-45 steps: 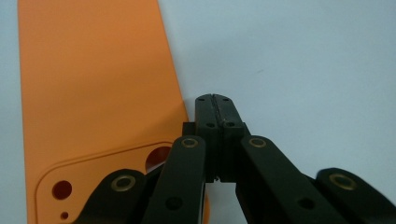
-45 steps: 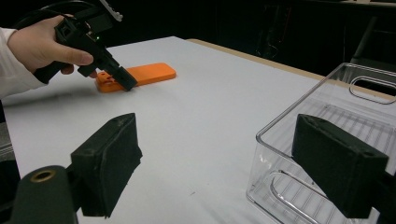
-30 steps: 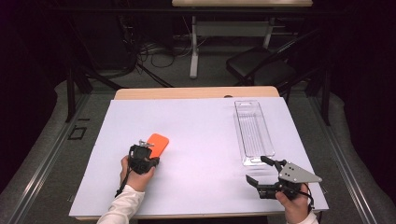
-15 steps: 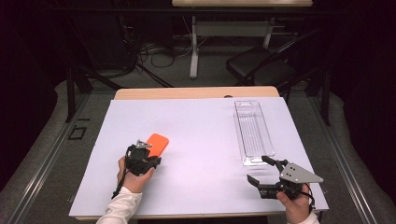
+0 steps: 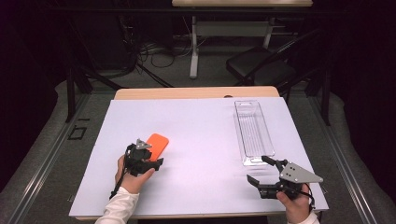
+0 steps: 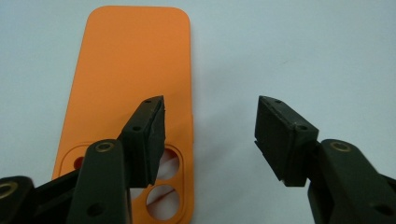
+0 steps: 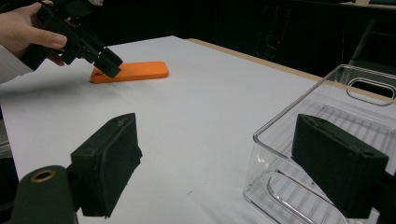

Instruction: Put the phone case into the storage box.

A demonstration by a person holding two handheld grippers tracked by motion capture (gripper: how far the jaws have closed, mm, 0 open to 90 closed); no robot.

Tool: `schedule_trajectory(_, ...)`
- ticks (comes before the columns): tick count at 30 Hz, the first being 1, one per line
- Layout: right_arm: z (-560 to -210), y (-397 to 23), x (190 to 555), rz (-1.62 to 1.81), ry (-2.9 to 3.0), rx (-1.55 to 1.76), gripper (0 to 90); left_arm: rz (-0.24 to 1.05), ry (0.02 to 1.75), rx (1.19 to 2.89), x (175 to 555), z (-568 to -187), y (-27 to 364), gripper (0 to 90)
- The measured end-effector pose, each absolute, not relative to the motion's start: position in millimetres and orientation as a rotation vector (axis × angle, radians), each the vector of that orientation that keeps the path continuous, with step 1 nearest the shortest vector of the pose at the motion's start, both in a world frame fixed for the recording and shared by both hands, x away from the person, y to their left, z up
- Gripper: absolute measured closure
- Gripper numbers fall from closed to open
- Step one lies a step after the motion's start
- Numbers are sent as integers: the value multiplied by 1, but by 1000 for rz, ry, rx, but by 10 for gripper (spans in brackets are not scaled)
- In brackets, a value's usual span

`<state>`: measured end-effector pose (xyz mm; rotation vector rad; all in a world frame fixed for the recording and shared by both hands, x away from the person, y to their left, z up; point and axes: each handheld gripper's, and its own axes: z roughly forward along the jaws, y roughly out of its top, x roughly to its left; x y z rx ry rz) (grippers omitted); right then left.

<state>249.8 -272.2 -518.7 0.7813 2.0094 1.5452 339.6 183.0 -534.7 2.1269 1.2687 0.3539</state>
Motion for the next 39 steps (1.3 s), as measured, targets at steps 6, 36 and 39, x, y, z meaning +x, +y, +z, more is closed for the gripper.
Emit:
schedule_trajectory(6, -519, -272, 249, 1545, 2011, 781, 143, 297, 1297, 2090, 341, -536, 189, 423)
schedule_trajectory(36, -520, -270, 250, 1542, 2024, 780, 143, 283, 1323, 2154, 371, -523, 188, 3)
schedule_trajectory(39, -520, -270, 250, 1544, 2023, 781, 143, 286, 1317, 2176, 376, -523, 190, 3)
